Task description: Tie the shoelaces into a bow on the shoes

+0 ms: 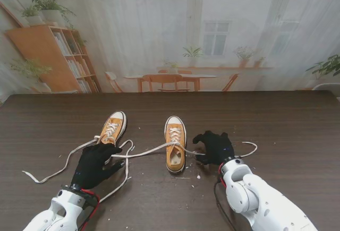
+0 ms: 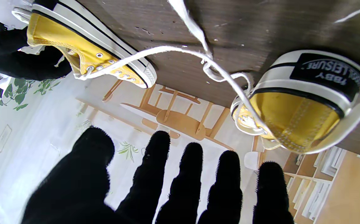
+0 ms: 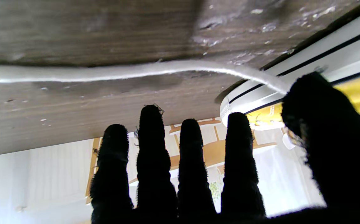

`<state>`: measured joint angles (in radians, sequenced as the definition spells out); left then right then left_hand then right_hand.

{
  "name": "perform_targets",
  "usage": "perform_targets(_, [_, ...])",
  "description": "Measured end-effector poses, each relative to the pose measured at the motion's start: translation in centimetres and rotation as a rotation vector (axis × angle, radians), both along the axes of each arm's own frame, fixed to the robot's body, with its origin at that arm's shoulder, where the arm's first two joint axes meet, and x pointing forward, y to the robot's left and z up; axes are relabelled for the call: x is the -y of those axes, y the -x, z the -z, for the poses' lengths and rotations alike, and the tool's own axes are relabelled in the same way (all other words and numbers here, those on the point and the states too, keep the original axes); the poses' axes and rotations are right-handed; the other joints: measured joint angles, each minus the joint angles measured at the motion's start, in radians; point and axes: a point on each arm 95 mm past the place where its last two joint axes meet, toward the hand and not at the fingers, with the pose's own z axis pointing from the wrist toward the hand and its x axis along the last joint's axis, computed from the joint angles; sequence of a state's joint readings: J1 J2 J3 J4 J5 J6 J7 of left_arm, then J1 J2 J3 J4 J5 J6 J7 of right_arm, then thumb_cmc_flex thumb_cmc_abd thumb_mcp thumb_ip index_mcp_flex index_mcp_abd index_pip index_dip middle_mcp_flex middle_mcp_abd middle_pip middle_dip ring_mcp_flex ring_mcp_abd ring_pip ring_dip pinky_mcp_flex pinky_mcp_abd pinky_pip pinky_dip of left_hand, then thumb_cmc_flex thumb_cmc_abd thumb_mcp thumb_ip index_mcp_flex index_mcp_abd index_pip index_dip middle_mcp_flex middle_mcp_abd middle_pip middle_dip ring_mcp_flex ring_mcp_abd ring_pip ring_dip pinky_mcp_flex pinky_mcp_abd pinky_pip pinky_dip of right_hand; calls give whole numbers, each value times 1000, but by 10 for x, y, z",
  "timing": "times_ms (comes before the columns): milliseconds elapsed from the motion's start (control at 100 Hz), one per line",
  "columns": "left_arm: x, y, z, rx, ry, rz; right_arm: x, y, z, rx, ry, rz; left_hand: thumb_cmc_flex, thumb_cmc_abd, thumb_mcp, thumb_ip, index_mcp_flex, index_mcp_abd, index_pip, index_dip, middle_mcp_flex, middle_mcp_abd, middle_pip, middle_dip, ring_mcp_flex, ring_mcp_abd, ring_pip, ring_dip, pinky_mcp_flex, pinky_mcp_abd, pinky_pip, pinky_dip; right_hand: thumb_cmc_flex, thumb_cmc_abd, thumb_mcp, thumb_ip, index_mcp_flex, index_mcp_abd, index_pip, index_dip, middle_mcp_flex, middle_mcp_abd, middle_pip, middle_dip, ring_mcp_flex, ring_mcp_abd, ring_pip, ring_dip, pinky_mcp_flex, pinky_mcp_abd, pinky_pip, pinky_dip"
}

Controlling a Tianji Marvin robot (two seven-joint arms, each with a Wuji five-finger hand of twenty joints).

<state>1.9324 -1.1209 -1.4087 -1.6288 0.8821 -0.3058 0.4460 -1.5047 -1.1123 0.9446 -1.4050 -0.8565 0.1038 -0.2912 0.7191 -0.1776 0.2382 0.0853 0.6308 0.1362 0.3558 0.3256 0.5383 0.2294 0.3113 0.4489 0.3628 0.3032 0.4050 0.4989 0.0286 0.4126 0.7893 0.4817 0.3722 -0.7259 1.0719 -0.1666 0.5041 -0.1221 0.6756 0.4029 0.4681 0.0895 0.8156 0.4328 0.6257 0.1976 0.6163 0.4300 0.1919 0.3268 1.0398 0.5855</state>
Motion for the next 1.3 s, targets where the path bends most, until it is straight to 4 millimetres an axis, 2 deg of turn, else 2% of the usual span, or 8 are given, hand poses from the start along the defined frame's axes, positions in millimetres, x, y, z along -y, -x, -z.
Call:
perform_targets(120, [2,1,0,-5,5,4,-5,-5,5,-14,-16,-2,0,0,5,0,0,0,0,0,0,0,0,0,0,1,0,0,0,0,-1,0,0,-43,24,0,5,0,20,0,-4,0,0,0,0,0,0,-1,0,0,-1,0])
perform_targets(410, [7,3,2,-13,17,14,-11,-14,17,-15,-79,26,0,0,14,0,1,0,10,0,0,0,0,0,0,2,0,0,0,0,-1,3,6,-123,93,0,219,-21,124,13,46,0,10,-11,-2,-13,17,-12,26,0,-4,0])
perform_targets(440, [8,3,3,-13,18,15,-12,-14,17,-12,-81,25,0,0,14,0,1,0,10,0,0,0,0,0,0,2,0,0,0,0,-1,6,44,-134,93,-59,240,-38,141,14,61,0,12,-11,1,-13,17,-12,28,0,-5,0])
perform_targets(540, [10,3,3,-17,28,16,-14,-15,18,-5,-97,21,0,0,14,0,2,0,11,0,0,0,0,0,0,2,0,0,0,0,-1,9,104,-167,92,-149,288,-98,263,-39,102,0,24,-10,15,-12,-11,-18,39,4,1,-10])
perform_targets(720, [11,2,3,-16,31,16,-17,-13,17,41,-152,16,0,0,25,0,2,0,22,0,0,0,0,0,0,6,0,0,0,0,-1,10,135,-162,92,-151,450,-171,372,-76,231,-5,11,-17,81,0,-10,-27,68,13,20,-12])
perform_targets(950, [11,2,3,-12,34,14,-16,-7,0,72,-213,17,0,0,25,0,4,0,33,0,0,0,0,0,0,6,0,0,0,0,-1,20,144,-129,91,-161,461,-169,373,-88,298,-10,18,-11,99,0,-11,-28,78,23,23,-22])
perform_targets(1100, [11,1,2,-7,36,15,-15,-2,-16,83,-253,8,0,0,25,0,4,0,35,0,0,0,0,0,0,6,0,0,0,0,-1,20,144,-99,91,-161,441,-154,372,-37,321,-10,10,-12,114,0,-9,-28,78,23,23,-23])
perform_targets(1300, [13,-3,-1,2,44,23,-12,0,-23,9,-403,36,0,0,36,0,4,0,36,0,0,0,0,0,0,7,0,0,0,0,-1,20,159,-23,91,-161,356,-112,377,155,468,30,-104,-61,219,28,-90,-50,97,29,19,-51])
